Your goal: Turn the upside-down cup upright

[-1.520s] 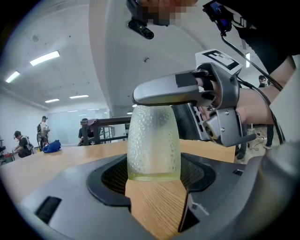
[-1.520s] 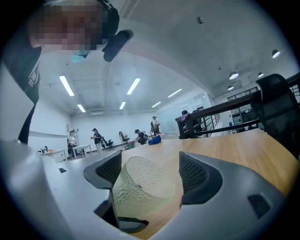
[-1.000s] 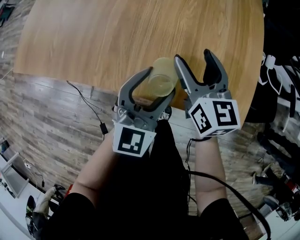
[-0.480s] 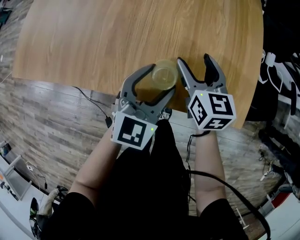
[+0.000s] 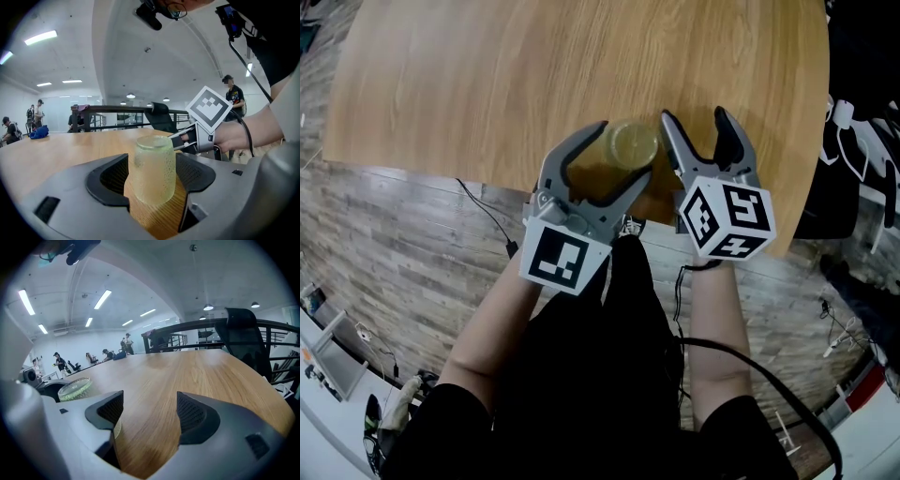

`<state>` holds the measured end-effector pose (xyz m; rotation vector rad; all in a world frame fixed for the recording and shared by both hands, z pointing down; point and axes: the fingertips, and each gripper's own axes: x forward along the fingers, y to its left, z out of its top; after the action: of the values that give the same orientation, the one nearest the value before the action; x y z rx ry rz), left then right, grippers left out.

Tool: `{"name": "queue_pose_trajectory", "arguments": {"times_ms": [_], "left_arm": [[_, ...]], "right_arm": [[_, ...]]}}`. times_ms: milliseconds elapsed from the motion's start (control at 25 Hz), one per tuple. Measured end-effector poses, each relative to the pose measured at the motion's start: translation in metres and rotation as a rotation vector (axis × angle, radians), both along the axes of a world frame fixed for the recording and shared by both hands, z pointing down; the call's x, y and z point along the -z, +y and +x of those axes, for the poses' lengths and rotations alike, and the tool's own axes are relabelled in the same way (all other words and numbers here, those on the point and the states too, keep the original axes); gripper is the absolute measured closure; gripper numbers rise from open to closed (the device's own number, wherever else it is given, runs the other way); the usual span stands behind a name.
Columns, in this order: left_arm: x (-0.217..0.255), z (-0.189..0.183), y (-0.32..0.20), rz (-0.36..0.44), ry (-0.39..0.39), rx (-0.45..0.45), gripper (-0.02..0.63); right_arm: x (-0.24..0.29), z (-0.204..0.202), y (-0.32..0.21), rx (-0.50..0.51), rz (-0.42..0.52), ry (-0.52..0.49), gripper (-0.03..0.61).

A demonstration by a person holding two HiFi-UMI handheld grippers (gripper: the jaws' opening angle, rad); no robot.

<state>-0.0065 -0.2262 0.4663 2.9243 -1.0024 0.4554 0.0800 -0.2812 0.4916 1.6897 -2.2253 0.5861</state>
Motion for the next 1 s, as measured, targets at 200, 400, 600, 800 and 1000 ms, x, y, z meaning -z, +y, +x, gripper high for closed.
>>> {"name": "queue_pose_trajectory", "arguments": {"times_ms": [200,400,600,800,1000], "left_arm": [[0.051,-0.018,0.016,0.033,0.038,0.007,0.319],[0.124,-0.034,0.034,0.078,0.141,0.103,0.55],[0.185,-0.044,0.047,0.073,0.246,0.222,0.604],[0.22,-0.038,0.087,0.049,0.202,0.294,0.604],[0.235,-0.021,0.116,0.036,0.189,0.29,0.604]], "right_arm": [[0.05,-0.006,0.023,0.035,0.073,-0.057,0.216],[0.127,-0.029,0.064,0.085,0.156,-0.061,0.304],[0.202,-0.051,0.094,0.096,0.26,-0.032,0.548],[0.233,-0.068,0.142,0.171,0.244,-0.036,0.566],[0.248,-0.07,0.172,0.252,0.223,-0.042,0.566]]}}
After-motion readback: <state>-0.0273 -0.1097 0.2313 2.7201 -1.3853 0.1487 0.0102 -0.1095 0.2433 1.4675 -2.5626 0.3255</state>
